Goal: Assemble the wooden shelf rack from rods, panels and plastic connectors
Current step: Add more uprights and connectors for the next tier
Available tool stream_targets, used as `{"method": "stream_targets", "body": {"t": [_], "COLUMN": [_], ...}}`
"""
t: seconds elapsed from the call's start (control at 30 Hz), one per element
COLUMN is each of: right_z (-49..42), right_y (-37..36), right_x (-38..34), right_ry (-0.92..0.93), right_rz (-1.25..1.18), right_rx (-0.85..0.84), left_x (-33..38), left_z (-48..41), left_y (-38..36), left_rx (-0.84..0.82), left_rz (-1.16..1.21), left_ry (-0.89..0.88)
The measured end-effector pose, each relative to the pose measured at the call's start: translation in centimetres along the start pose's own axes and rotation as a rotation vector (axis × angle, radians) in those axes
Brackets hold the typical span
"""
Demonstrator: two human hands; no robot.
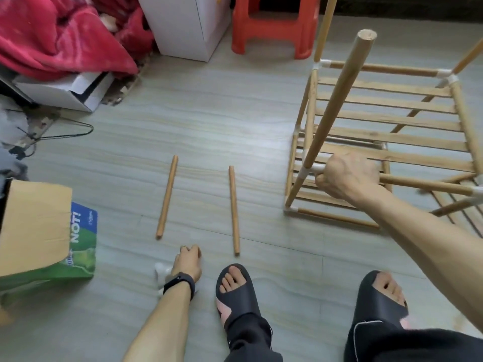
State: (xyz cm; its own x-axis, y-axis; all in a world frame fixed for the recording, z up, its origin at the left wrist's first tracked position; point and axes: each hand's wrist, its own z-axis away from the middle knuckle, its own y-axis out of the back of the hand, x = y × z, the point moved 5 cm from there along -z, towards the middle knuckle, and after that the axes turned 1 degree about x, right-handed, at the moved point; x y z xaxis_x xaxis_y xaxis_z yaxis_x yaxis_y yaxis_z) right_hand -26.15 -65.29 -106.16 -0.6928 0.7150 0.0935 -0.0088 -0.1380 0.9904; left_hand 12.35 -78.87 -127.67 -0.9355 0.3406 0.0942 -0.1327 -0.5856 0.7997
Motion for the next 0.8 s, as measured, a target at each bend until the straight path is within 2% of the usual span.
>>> {"method": "stream_targets", "body": {"t": [0.1,0.17,0.23,0.3,0.33,0.4,0.47,0.57,0.6,0.73,0.8], "right_z": [0.0,0.0,0.1,0.2,0.9,1.3,2.6,5.1,5.7,8.4,9.0], "right_y": [-0.1,-0.1,0.1,0.1,1.0,0.8,1.2,4.8,6.3,14.1,18.1], "right_x": [0.2,0.1,0.1,0.1,0.2,-0.1,0.0,0.8,1.0,0.8,1.0], "right_ry": [0.008,0.003,-0.008,-0.004,0.01,0.055,0.082,0.092,0.12,0.25,0.306], "right_rz": [0.017,0.037,0.039,0.008,-0.023,-0.079,-0.146,-0.248,-0.346,-1.104,-1.251], "right_rx": [0.027,0.04,0.044,0.032,0.033,-0.077,-0.169,-0.079,-0.051,-0.108,-0.032], "left_x": [0.6,1.0,2.0,4.0,5.3,8.5,11.8,16.4,17.9,23.3,25.6], "left_z": [0.0,0.1,0.1,0.3,1.4,2.8,5.1,10.2,12.0,18.2,20.5], "left_y": [0.3,1.4,3.9,7.2,9.7,13.0,17.1,24.1,26.1,32.0,34.0], "left_rx": [0.025,0.059,0.1,0.111,0.102,-0.008,-0.088,-0.141,-0.155,-0.164,-0.154], "left_rz": [0.004,0.094,0.359,0.761,0.982,1.311,1.507,1.653,1.694,1.765,1.765], "left_ry": [-0.043,-0.021,0.036,0.061,0.037,-0.023,-0.148,-0.365,-0.423,-0.58,-0.629]}}
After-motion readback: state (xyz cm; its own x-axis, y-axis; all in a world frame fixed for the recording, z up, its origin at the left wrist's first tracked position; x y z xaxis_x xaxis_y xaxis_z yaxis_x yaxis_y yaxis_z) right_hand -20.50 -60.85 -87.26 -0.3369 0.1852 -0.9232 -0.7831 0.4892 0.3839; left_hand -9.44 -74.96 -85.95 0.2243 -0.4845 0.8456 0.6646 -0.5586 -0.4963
